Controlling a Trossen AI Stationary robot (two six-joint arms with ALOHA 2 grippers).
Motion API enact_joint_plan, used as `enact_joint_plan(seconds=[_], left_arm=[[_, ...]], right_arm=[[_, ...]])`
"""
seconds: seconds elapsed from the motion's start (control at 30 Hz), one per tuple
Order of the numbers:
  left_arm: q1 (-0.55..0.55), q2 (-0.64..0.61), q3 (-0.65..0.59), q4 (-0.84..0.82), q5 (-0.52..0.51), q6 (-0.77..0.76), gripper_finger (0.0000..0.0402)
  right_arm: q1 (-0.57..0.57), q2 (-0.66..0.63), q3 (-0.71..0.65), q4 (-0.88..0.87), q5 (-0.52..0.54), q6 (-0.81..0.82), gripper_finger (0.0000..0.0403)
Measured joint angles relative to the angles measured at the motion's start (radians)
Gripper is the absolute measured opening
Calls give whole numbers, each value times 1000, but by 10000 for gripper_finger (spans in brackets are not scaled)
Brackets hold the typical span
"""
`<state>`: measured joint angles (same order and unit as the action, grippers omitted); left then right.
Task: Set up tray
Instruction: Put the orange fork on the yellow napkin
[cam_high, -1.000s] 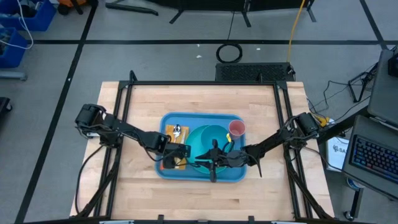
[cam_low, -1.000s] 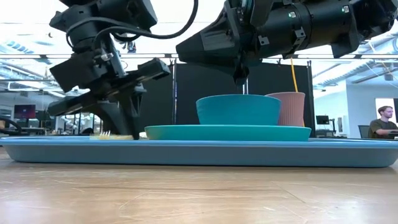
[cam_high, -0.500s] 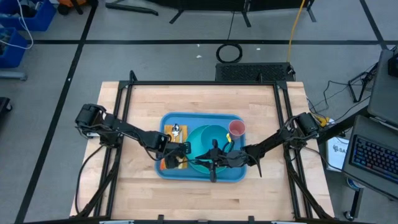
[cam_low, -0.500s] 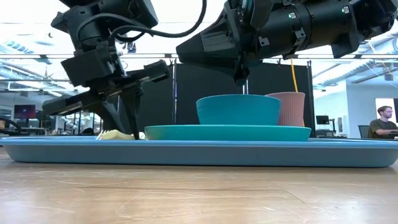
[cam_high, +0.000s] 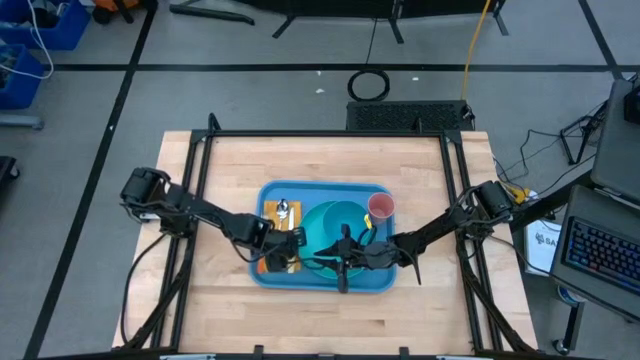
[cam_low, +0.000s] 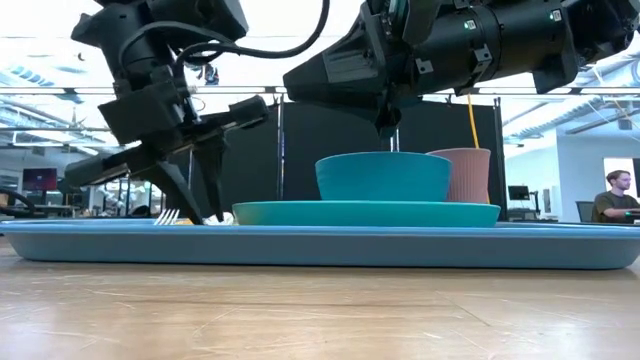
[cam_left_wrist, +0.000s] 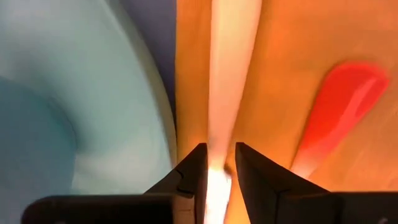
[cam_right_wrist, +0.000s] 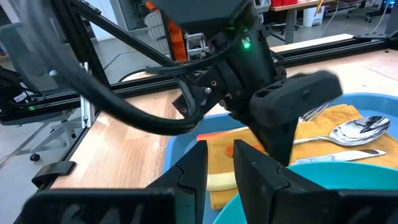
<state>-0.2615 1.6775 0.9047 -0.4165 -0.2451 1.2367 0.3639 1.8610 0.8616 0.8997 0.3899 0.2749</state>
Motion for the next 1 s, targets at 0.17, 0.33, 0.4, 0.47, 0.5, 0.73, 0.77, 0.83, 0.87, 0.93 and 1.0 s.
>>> enact_joint_plan(seconds=[0.17,0.33,0.4,0.47,0.5,0.73,0.77,0.83,0.87,0.93,1.0], left_arm=[[-27,-26,0,2,-213,-190,88],[-30,-81,0,-21,-285,-575,88],[-30,-113,0,-84,-275,-671,88],[-28,-144,0,-140,-260,-757,88],[-27,-161,0,-150,-257,-833,88],[14,-256,0,-184,-167,-1462,88],[20,-257,0,-178,-134,-1521,88],[28,-253,-2,-171,-92,-1619,88],[28,-253,-9,-164,-91,-1664,88],[20,-248,-29,-121,-116,-1742,88],[1,-245,-63,-61,-165,-1808,88]], right_arm=[[4,0,0,0,-2,-6,70],[5,0,0,6,-17,-20,70],[5,0,0,8,-46,-24,70],[8,0,0,9,-55,-25,70],[12,0,0,9,-55,-25,70],[37,0,0,16,-55,-34,70],[40,0,0,16,-55,-34,70],[45,0,0,16,-55,-33,70],[47,0,0,16,-55,-34,70],[51,0,0,16,-56,-34,70],[54,0,0,16,-77,-35,70]])
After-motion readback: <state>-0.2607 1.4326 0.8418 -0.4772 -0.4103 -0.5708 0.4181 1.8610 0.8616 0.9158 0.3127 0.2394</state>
